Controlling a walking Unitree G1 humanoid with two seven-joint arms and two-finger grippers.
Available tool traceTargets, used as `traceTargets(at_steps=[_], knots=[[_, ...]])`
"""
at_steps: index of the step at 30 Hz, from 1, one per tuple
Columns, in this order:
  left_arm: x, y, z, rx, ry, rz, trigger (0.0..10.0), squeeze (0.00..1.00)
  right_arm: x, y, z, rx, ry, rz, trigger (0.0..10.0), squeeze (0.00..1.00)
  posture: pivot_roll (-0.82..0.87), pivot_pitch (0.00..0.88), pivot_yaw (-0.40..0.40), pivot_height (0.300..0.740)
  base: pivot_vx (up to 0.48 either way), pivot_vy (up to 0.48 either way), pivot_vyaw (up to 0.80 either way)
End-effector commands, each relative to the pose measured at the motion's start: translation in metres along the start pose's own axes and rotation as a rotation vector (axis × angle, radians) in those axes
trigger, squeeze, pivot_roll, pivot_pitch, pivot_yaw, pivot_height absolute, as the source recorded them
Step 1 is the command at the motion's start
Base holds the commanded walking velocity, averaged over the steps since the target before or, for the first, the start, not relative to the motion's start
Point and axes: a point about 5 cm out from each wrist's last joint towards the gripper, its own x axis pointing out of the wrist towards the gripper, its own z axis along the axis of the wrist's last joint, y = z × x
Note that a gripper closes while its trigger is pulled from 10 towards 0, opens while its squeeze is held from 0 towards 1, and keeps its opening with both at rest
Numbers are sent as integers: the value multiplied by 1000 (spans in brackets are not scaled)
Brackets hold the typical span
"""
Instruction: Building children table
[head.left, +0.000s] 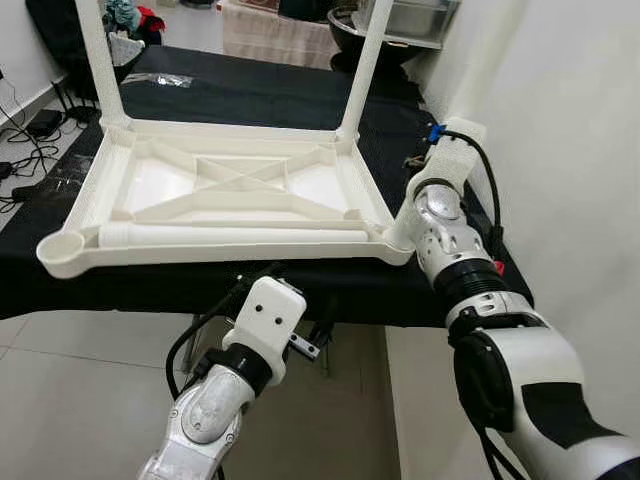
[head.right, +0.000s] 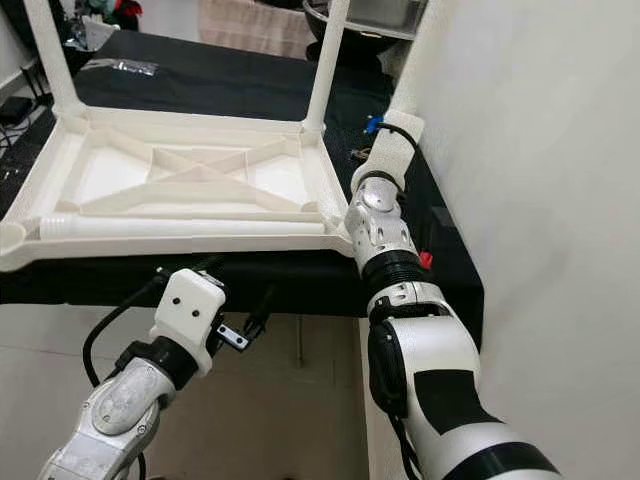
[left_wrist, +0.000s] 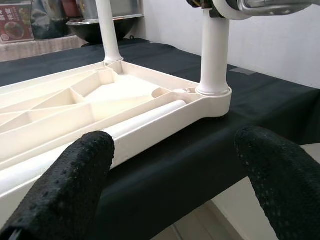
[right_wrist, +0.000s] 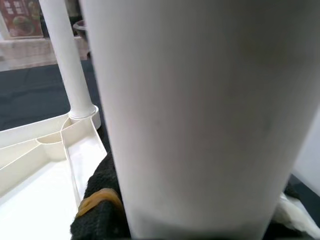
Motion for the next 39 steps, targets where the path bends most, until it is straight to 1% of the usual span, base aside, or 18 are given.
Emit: traceTargets(at_steps=[1,4,5,8,9,11,15,20,21,24,26,27,29,30,31,34,37,39], knots=[[0,-4,-2,-3,7,-8,10000,0,-3,0,-24,21,130,-21,10000,0,116,124,-183,740,0,0,0],[0,-4,-2,-3,8,-8,10000,0,-6,5,-26,46,128,-1,10000,0,116,124,-183,740,0,0,0],[0,-4,-3,-3,9,-8,10000,0,-8,9,-29,52,131,5,10000,1000,115,123,-183,740,0,0,0],[0,-4,-3,-4,8,-8,10000,0,-10,11,-31,57,130,7,10000,1000,112,125,-182,740,0,0,0],[0,-5,-3,-4,9,-9,10000,0,-12,13,-32,81,127,6,10000,1000,112,126,-182,740,0,0,0],[0,-5,-3,-5,9,-10,10000,0,-12,13,-32,89,122,-7,10000,1000,114,128,-180,740,0,0,0],[0,-5,-3,-6,10,-10,10000,0,-12,11,-31,80,109,-18,10000,1000,113,129,-181,740,0,0,0],[-2,-1,-9,-20,60,-1,10000,0,-13,-3,-35,39,63,-15,10000,1000,118,131,-179,740,0,0,0],[-3,1,-11,-26,72,4,10000,0,-15,-6,-36,32,47,6,10000,0,115,133,-176,740,0,0,0],[-3,2,-12,-31,78,8,10000,0,-16,-7,-37,28,38,20,10000,0,115,133,-176,740,0,0,0],[-2,8,-13,-32,84,16,10000,0,-28,-2,-40,73,13,159,10000,0,109,133,-168,740,0,0,0],[-2,8,-13,-32,84,16,10000,0,-28,-2,-40,73,13,159,10000,0,109,133,-168,740,0,0,0],[-2,9,-14,-32,84,17,10000,0,-33,1,-41,97,9,211,10000,0,109,133,-168,740,0,0,0],[-1,11,-14,-27,86,21,10000,0,-39,3,-42,99,-5,258,10000,0,107,132,-163,740,0,0,0],[-1,11,-14,-27,86,21,10000,0,-39,3,-42,99,-5,258,10000,0,107,132,-163,740,0,0,0],[0,15,-15,-12,91,27,10000,0,-59,4,-40,85,-44,356,10000,0,111,131,-162,740,0,0,0],[-1,18,-17,-9,107,36,10000,0,-66,2,-40,63,-60,391,10000,0,109,129,-160,740,0,0,0],[-3,29,-23,-6,134,69,10000,0,-79,-3,-43,34,-71,459,10000,0,105,125,-160,740,0,0,0]])
